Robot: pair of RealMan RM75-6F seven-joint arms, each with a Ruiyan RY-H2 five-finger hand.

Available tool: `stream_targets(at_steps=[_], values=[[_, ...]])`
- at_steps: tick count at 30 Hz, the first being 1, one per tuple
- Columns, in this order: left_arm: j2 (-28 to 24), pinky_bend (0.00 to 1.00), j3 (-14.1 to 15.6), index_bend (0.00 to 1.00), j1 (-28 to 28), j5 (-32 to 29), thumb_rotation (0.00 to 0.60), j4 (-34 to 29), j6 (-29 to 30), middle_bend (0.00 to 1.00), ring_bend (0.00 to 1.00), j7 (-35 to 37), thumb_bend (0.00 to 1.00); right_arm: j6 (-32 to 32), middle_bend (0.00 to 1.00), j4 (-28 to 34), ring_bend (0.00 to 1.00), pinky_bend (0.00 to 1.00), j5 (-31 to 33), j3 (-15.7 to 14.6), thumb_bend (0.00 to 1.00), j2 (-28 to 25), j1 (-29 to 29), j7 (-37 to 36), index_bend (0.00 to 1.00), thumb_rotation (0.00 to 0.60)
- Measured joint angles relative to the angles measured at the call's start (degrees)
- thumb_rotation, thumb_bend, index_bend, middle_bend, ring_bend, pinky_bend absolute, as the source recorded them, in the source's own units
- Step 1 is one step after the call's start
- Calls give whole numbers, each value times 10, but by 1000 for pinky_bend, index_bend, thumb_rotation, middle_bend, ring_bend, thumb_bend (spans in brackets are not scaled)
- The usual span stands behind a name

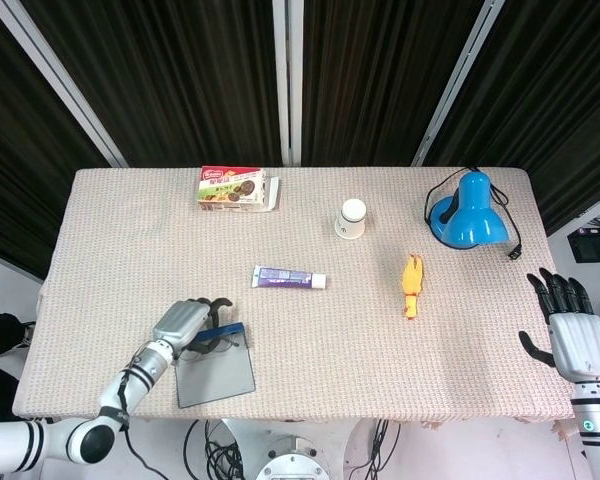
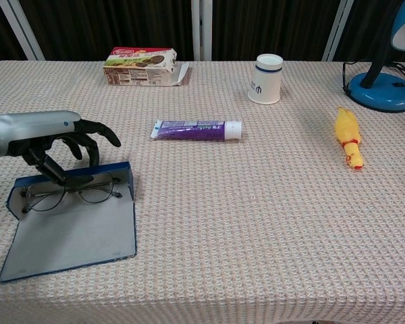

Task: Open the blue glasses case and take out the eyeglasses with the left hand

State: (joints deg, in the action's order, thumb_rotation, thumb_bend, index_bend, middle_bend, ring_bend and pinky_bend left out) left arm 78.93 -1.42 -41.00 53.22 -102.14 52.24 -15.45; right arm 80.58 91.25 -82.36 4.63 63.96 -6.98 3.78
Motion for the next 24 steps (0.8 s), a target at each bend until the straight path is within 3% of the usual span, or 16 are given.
stream_targets(at_steps=[16,24], values=[[4,262,-4,203,7,26,600,7,8,549,233,2,365,-2,0,-1,0,0,2,0,239,1,-1,0,0,600],[17,260,-1,211,14,68,600,23,34,574,237,-15,364,-3,0,-3,0,0,4,1,240,2,-2,0,0,600]])
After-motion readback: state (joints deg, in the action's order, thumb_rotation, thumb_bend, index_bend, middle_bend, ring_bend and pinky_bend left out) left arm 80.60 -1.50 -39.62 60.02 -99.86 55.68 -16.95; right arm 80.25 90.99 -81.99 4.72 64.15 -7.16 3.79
